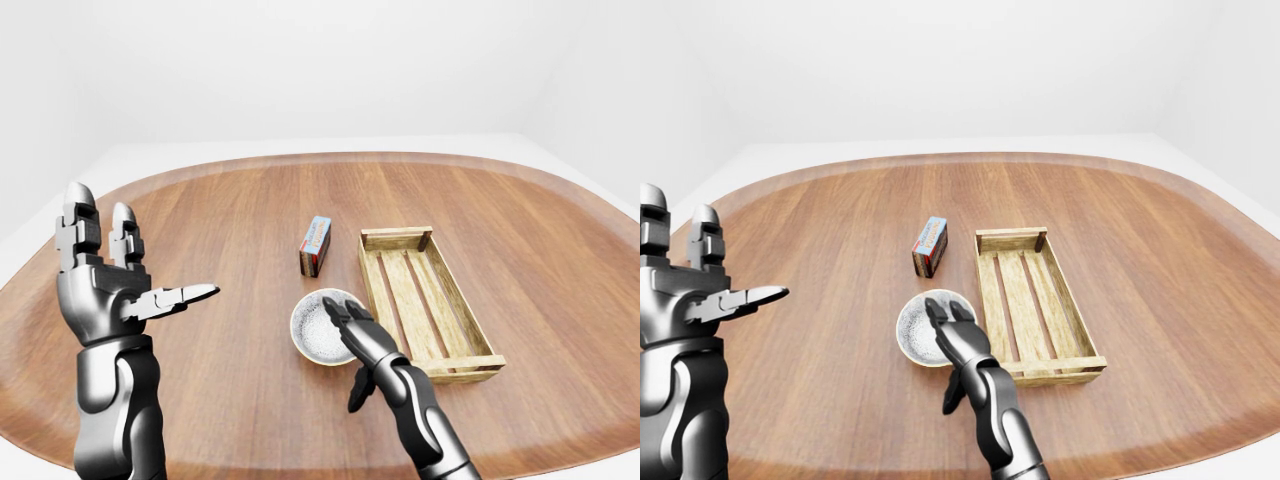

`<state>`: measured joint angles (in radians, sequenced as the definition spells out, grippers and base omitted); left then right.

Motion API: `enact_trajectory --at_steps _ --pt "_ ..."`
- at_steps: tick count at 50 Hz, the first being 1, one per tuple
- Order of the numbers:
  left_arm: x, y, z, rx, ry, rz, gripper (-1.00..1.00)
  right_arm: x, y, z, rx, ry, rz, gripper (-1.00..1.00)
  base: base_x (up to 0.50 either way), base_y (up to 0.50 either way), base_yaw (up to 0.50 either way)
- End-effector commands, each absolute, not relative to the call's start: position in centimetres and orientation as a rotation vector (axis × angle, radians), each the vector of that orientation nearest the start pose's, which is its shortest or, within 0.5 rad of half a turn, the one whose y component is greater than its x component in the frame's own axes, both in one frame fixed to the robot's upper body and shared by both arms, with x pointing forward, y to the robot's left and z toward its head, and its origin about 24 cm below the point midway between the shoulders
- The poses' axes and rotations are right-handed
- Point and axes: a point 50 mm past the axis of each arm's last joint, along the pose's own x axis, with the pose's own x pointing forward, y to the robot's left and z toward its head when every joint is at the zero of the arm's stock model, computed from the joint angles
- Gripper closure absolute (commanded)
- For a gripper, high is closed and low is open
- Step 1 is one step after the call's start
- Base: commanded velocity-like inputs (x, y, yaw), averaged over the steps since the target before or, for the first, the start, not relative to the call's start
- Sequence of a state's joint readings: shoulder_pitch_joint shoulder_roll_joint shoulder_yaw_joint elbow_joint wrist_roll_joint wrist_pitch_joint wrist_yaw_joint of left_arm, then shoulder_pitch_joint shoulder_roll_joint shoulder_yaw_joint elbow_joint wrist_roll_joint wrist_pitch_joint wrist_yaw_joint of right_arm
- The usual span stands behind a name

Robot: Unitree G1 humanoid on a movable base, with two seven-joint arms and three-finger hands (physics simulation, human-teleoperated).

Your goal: Pick up the bowl on the left and put it in the tray.

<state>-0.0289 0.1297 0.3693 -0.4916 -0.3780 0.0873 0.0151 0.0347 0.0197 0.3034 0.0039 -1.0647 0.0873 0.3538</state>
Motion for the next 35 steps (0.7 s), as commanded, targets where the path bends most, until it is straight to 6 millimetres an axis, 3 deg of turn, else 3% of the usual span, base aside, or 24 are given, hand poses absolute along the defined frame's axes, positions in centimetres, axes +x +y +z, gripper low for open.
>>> enact_trajectory --at_steps 1,35 --pt "22.2 23.8 16.3 -0.166 -0.497 0.225 -1.0 23.3 -7.4 0.6 -1.08 0.175 0.57 -1.0 0.0 0.0 0.0" --pt "22.3 23.9 16.3 -0.17 -0.496 0.228 -1.0 24.2 -6.2 0.1 -1.158 0.199 0.627 -1.0 0.0 0.0 0.0"
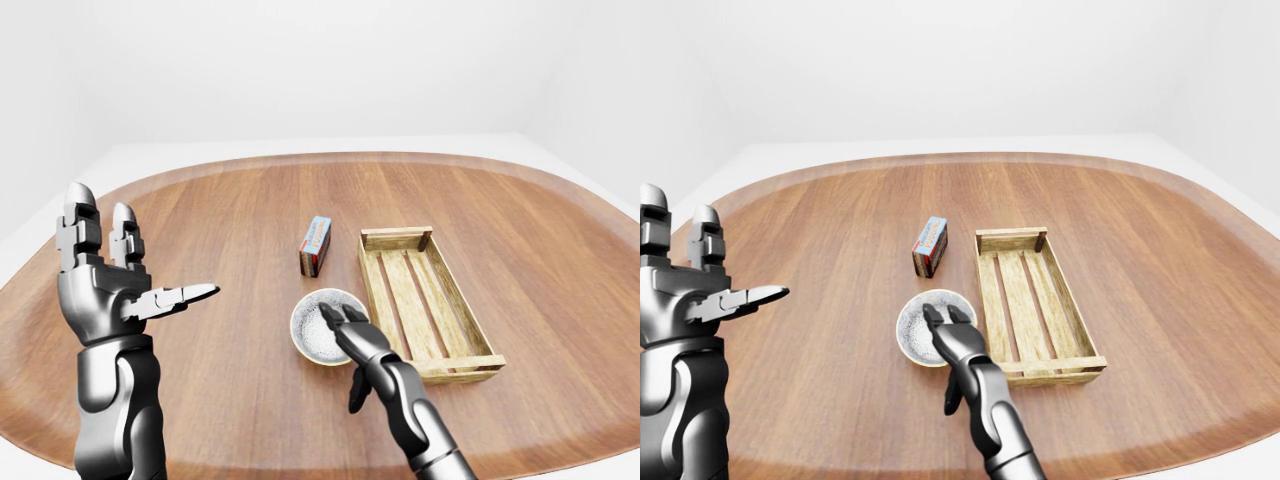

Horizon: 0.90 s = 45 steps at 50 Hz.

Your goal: Pick up the bowl on the left and put it in the tray.

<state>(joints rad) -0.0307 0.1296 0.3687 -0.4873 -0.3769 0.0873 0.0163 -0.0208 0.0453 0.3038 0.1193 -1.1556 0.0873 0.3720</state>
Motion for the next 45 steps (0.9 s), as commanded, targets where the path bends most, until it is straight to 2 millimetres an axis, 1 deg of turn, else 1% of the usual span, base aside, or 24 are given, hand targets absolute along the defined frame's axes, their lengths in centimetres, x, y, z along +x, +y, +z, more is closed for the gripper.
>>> enact_trajectory --at_steps 1,8,19,24,36,45 --pt "22.3 23.9 16.3 -0.171 -0.498 0.228 -1.0 24.2 -6.1 0.2 -1.163 0.198 0.632 -1.0 0.0 0.0 0.0" --pt "22.3 23.9 16.3 -0.171 -0.498 0.229 -1.0 24.1 -5.9 -0.7 -1.159 0.221 0.642 -1.0 0.0 0.0 0.0" --pt "22.3 23.9 16.3 -0.17 -0.498 0.229 -1.0 24.3 -5.8 -1.2 -1.157 0.238 0.648 -1.0 0.0 0.0 0.0" --pt "22.3 24.0 16.3 -0.171 -0.496 0.231 -1.0 24.3 -5.7 -1.8 -1.146 0.254 0.65 -1.0 0.0 0.0 0.0" --pt "22.2 23.9 16.5 -0.17 -0.505 0.231 -1.0 24.2 -5.6 -2.2 -1.147 0.263 0.658 -1.0 0.0 0.0 0.0" --pt "22.4 23.9 16.2 -0.17 -0.492 0.229 -1.0 24.3 -5.6 -2.6 -1.141 0.274 0.656 -1.0 0.0 0.0 0.0"
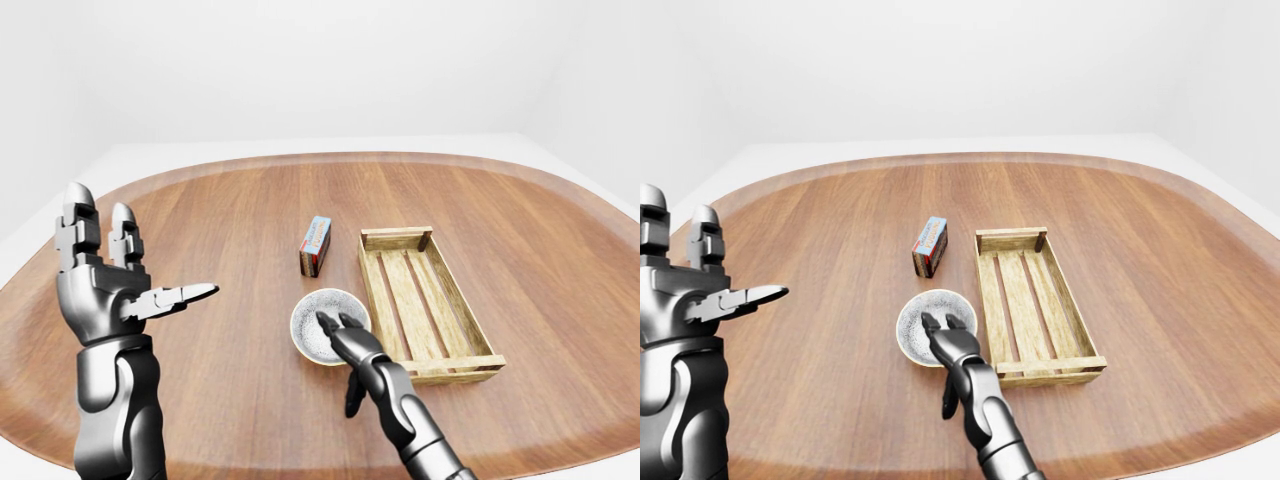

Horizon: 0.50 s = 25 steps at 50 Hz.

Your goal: Pick up the bowl on the left and put it in the tray.

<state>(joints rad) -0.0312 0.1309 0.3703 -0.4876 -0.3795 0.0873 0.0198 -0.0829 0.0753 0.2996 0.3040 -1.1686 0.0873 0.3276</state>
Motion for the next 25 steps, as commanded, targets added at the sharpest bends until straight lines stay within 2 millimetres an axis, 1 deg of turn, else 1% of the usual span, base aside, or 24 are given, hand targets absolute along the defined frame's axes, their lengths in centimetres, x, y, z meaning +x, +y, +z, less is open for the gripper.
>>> enact_trajectory --at_steps 1,10,17,25 --pt "22.4 23.9 16.2 -0.171 -0.493 0.23 -1.0 24.3 -5.6 -2.7 -1.139 0.275 0.656 -1.0 0.0 0.0 0.0" --pt "22.3 23.9 16.3 -0.171 -0.495 0.23 -1.0 24.2 -5.3 -3.4 -1.126 0.293 0.659 -1.0 0.0 0.0 0.0" --pt "22.3 23.9 16.2 -0.171 -0.492 0.23 -1.0 24.2 -5.1 -3.4 -1.123 0.29 0.663 -1.0 0.0 0.0 0.0" --pt "22.2 24.0 16.4 -0.171 -0.503 0.233 -1.0 24.0 -4.9 -4.6 -1.104 0.32 0.662 -1.0 0.0 0.0 0.0"
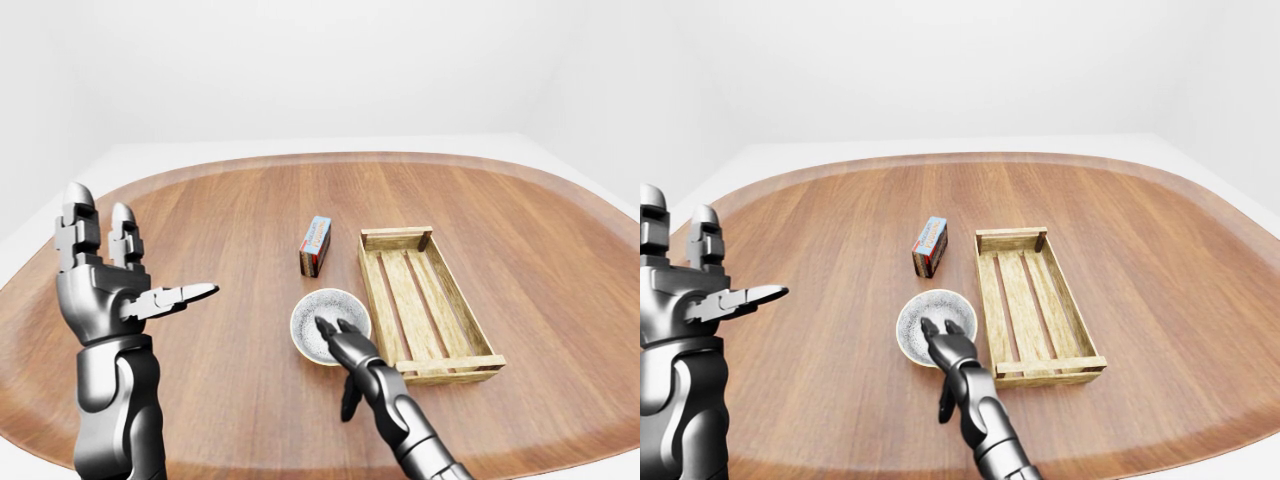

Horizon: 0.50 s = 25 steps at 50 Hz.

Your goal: Pick up the bowl on the left and put it in the tray.

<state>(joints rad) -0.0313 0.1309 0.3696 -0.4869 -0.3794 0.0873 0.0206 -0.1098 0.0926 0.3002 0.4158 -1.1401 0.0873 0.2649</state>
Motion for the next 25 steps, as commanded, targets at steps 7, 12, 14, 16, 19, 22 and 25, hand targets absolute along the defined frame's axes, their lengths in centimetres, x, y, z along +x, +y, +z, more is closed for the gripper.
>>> enact_trajectory --at_steps 7,12,14,16,19,22,25 --pt "22.3 23.9 16.4 -0.172 -0.499 0.233 -1.0 23.8 -4.6 -5.2 -1.096 0.336 0.668 -0.62 0.0 0.0 0.0" --pt "22.3 23.9 16.3 -0.172 -0.496 0.233 -1.0 23.8 -4.6 -5.4 -1.089 0.34 0.664 0.49 0.0 0.0 0.0" --pt "22.3 23.9 16.4 -0.172 -0.5 0.233 -1.0 23.7 -4.3 -5.1 -1.092 0.325 0.669 1.0 0.0 0.0 0.0" --pt "22.3 23.9 16.4 -0.172 -0.5 0.233 -1.0 23.6 -4.2 -5.0 -1.093 0.32 0.672 1.0 0.0 0.0 0.0" --pt "22.4 23.9 16.3 -0.171 -0.495 0.233 -1.0 23.5 -4.0 -5.1 -1.088 0.32 0.676 1.0 0.0 0.0 0.0" --pt "22.4 23.9 16.2 -0.171 -0.492 0.233 -1.0 23.2 -3.8 -5.1 -1.086 0.314 0.685 1.0 0.0 0.0 0.0" --pt "22.3 24.0 16.4 -0.17 -0.499 0.236 -1.0 23.1 -3.6 -5.1 -1.082 0.312 0.688 1.0 0.0 0.0 0.0"
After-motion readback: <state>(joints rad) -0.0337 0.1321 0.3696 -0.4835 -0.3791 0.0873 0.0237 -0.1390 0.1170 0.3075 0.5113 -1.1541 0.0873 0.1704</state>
